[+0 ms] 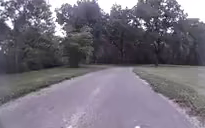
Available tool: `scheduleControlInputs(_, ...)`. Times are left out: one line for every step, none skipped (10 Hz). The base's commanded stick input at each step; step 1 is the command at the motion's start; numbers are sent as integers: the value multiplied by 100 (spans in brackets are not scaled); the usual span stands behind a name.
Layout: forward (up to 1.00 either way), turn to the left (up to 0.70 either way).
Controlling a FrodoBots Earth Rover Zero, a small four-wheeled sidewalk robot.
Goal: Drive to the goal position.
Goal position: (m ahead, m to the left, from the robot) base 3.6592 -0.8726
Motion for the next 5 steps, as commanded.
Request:
scheduleControlInputs(70, 0)
scheduleControlInputs(70, 0)
scheduleControlInputs(70, 0)
scheduleControlInputs(70, 0)
scheduleControlInputs(70, 0)
